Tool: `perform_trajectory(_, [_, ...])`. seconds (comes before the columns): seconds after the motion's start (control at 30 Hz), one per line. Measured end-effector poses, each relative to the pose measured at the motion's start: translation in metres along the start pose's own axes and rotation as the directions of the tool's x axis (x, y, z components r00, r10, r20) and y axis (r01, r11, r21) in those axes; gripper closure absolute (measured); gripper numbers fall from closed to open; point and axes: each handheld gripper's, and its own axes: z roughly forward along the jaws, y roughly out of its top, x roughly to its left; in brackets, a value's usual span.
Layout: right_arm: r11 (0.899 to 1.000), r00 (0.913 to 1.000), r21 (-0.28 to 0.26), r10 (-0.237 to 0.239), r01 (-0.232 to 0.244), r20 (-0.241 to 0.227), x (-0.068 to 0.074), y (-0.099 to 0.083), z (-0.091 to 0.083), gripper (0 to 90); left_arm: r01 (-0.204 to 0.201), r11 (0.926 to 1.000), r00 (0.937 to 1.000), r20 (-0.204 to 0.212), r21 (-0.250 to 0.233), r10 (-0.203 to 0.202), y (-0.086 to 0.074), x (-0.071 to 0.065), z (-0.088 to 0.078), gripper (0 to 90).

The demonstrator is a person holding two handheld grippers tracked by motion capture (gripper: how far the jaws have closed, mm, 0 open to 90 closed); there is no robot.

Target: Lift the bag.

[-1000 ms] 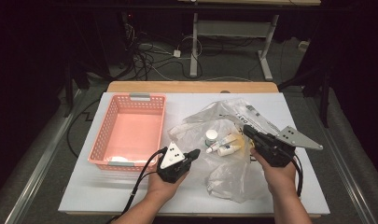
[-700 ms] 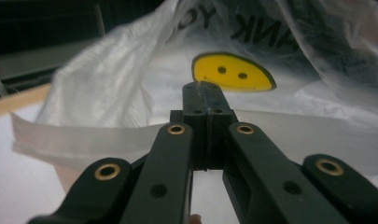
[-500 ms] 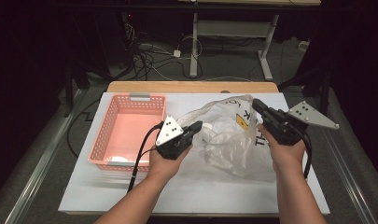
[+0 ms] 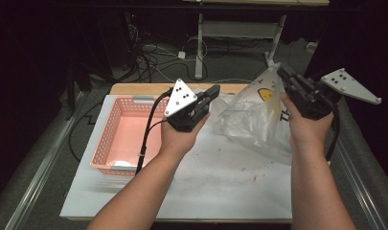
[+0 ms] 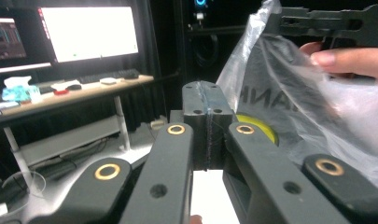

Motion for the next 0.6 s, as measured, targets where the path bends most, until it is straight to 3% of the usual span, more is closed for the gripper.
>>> perform_trajectory(0.07, [1.000, 1.0000, -0.019, 0.000, 0.000, 0.008, -0.002, 0.008, -0.003, 90.0, -0.016, 0.9998, 0.9999, -0.005, -0.014, 0.016, 0.005, 0.001, 0.000, 89.0])
perform_trajectory(0.17, [1.000, 0.9998, -0.026, -0.003, 0.003, 0.020, -0.006, 0.009, -0.006, 90.0, -0.007, 0.9999, 1.0000, -0.002, -0.015, 0.007, 0.003, 0.002, 0.002, 89.0])
perform_trajectory(0.4, [0.999, 0.9989, 0.042, 0.007, -0.009, 0.045, -0.018, -0.022, -0.009, 90.0, 0.040, 0.9972, 0.9987, 0.028, 0.063, -0.042, -0.020, 0.002, 0.005, 88.2])
perform_trajectory(0.6, [0.994, 0.9978, 0.104, 0.014, -0.020, 0.064, -0.027, -0.046, -0.015, 90.0, 0.066, 0.9857, 0.9960, 0.049, 0.155, -0.074, -0.049, 0.001, -0.006, 59.3])
